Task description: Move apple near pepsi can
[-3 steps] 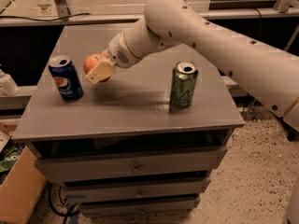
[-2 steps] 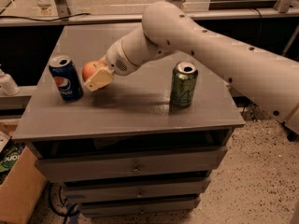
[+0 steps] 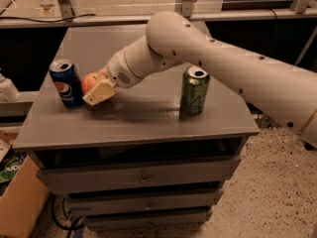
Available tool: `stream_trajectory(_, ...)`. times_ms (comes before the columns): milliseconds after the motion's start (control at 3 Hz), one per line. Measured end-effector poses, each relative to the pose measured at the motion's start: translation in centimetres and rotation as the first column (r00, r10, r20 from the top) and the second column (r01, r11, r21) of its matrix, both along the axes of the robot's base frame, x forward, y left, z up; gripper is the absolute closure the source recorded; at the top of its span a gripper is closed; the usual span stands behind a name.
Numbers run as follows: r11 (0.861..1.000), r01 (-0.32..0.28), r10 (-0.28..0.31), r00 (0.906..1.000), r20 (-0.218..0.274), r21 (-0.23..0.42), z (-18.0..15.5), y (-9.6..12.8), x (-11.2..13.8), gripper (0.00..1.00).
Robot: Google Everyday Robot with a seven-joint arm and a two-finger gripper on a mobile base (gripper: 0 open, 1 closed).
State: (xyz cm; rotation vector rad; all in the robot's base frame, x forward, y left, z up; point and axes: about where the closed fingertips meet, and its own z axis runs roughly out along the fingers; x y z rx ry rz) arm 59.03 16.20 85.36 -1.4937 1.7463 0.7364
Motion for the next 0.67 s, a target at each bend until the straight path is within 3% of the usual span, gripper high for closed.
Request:
stream_trajectory(333, 1.000, -0.018, 0.018, 0.9997, -0.016, 0.000, -0.67, 0.33, -0.59, 1.00)
stream_trajectory(667, 1.000, -0.028, 0.028, 0.9991, -0.033, -0.009, -1.36, 0.21, -0.87, 0.82)
